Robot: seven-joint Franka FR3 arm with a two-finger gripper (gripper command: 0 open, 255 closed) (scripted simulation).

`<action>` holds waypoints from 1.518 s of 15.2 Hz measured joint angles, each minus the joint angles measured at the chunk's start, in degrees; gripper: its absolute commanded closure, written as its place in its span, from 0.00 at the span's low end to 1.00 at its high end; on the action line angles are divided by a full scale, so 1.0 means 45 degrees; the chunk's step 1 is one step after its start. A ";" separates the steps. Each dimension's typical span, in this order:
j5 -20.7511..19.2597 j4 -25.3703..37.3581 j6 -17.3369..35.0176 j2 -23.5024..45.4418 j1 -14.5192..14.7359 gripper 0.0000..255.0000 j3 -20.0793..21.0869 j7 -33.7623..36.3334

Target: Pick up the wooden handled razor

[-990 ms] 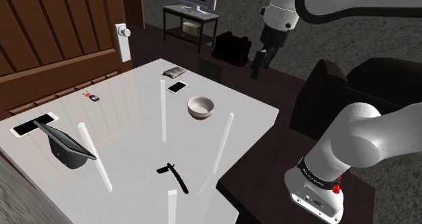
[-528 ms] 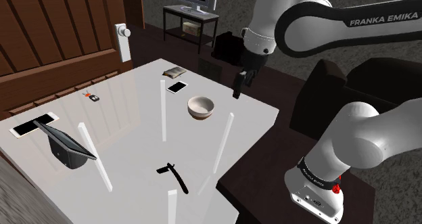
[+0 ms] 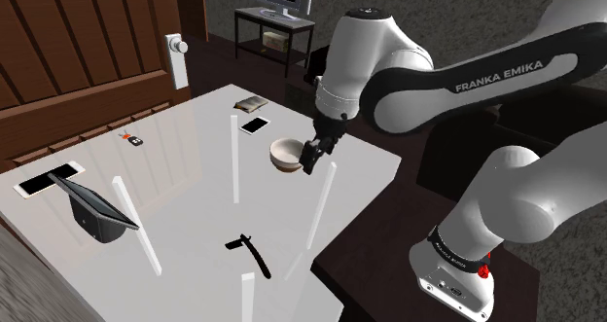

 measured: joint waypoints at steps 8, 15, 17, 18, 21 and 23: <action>-0.1392 0.0788 0.3002 0.3621 -0.0368 0.00 0.2272 0.3010; -0.5969 0.2568 0.4509 0.7734 -0.0395 0.00 0.3139 0.7577; -0.7338 0.3231 0.4638 0.8854 0.0140 0.00 0.2831 0.8865; -0.7913 0.3564 0.4684 0.9361 0.0424 0.00 0.2629 0.9383; -0.8825 0.4046 0.4801 1.0162 0.0952 0.00 0.2218 1.0220; -0.9282 0.4141 0.4988 1.0524 0.1159 0.00 0.1952 1.0582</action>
